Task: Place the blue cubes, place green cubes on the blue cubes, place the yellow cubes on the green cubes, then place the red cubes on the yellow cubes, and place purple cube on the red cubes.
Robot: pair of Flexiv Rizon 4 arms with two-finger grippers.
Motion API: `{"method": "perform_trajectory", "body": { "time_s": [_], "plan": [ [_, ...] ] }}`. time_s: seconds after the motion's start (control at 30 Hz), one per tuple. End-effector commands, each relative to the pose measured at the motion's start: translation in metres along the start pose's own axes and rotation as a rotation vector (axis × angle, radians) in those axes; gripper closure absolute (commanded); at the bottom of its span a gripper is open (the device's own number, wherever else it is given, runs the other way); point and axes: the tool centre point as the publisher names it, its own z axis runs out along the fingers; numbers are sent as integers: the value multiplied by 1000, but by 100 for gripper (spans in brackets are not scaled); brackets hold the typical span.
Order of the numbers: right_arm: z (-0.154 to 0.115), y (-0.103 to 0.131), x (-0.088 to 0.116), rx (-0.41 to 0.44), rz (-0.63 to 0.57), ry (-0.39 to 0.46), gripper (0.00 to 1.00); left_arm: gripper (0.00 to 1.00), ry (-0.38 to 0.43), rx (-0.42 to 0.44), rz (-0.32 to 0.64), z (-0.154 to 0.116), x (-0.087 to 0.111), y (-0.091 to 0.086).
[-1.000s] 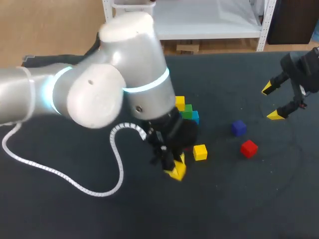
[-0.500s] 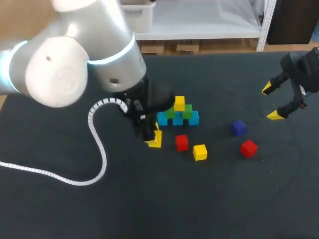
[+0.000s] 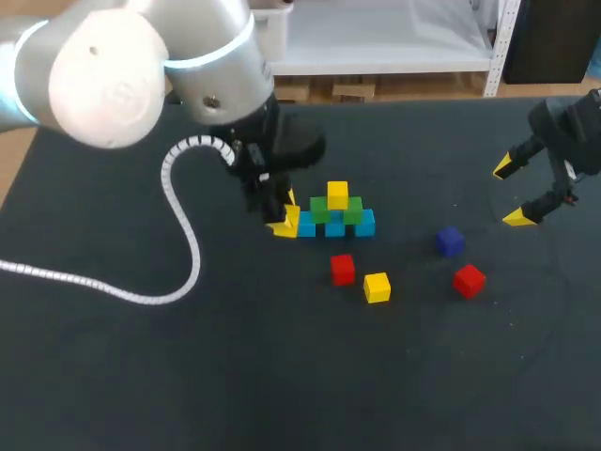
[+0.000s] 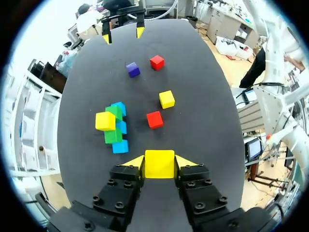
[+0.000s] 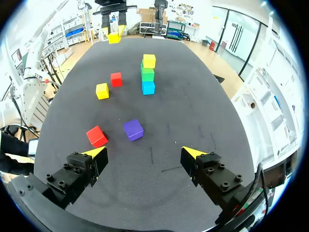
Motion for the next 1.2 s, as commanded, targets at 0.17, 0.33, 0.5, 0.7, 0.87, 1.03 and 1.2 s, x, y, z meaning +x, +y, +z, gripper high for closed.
{"method": "perform_trajectory", "body": {
  "time_s": [0.17,0.33,0.5,0.7,0.87,1.03,1.2],
  "plan": [
    [0,0,0,0,-1,-2,0,100,82,37,29,-16,5,35],
    [0,0,0,0,-1,-2,0,100,87,24,-16,-23,14,45],
    [0,0,0,0,-1,-2,0,100,44,0,-49,-26,18,50],
    [0,0,0,0,-1,-2,0,100,-12,-9,-69,-21,14,57],
    [0,0,0,0,-1,-2,0,100,-15,-43,-85,-9,9,62],
    [0,0,0,0,-1,-2,0,100,-28,-55,-107,5,5,66],
    [0,0,0,0,-1,-2,0,100,-42,-50,-108,13,-1,67]
  ]
}}
